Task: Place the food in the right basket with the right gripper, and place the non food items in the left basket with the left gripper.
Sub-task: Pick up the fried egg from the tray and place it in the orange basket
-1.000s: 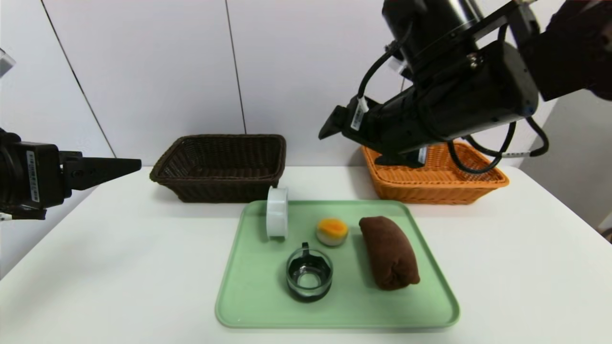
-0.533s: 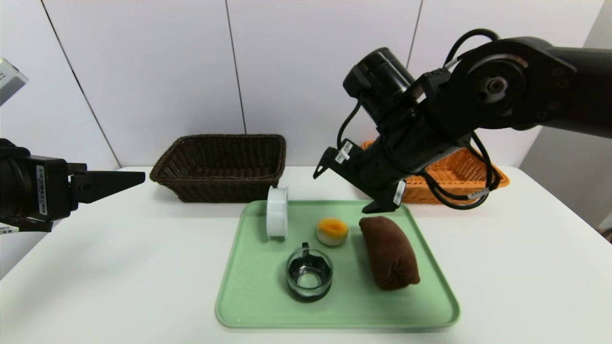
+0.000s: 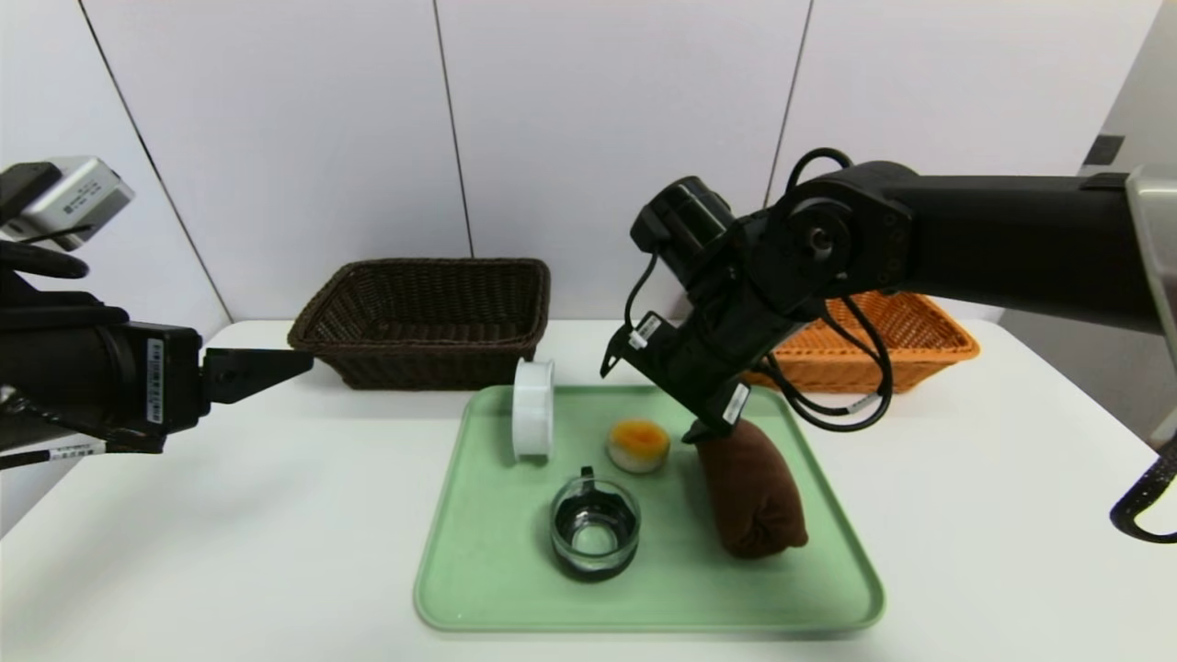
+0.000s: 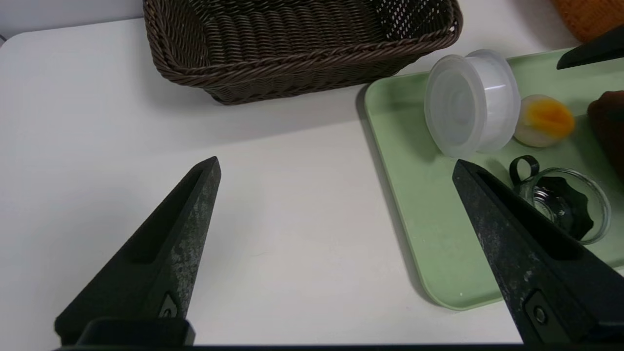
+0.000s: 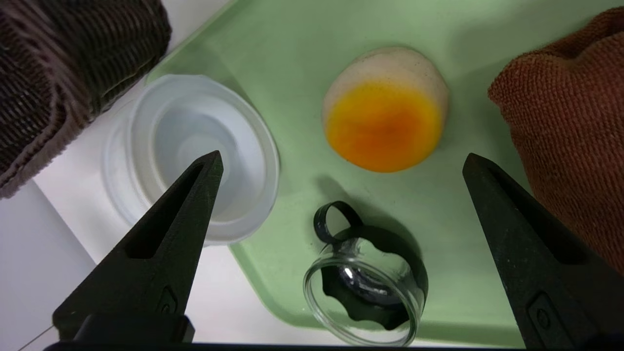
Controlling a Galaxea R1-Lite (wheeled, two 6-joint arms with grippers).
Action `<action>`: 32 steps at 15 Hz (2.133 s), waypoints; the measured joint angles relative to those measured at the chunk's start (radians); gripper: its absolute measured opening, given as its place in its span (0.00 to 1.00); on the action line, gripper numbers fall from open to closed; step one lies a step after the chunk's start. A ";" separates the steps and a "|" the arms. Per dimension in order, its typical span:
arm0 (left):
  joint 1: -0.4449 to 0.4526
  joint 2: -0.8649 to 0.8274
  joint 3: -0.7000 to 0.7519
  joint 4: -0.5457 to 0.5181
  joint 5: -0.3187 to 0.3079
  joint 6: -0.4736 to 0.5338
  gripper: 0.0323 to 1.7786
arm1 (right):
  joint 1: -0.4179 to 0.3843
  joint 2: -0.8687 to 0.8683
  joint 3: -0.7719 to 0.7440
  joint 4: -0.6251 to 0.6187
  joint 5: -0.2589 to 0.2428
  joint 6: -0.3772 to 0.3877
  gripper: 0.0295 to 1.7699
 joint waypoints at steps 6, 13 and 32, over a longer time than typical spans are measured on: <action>-0.055 0.031 0.045 -0.051 0.025 -0.005 0.95 | -0.002 0.038 0.000 -0.001 0.022 0.006 0.96; -0.057 0.036 0.044 -0.054 0.027 -0.005 0.95 | -0.004 0.073 0.000 -0.022 0.021 0.001 0.96; -0.056 0.040 0.043 -0.080 0.028 -0.007 0.95 | -0.004 0.117 0.000 -0.031 0.017 -0.031 0.42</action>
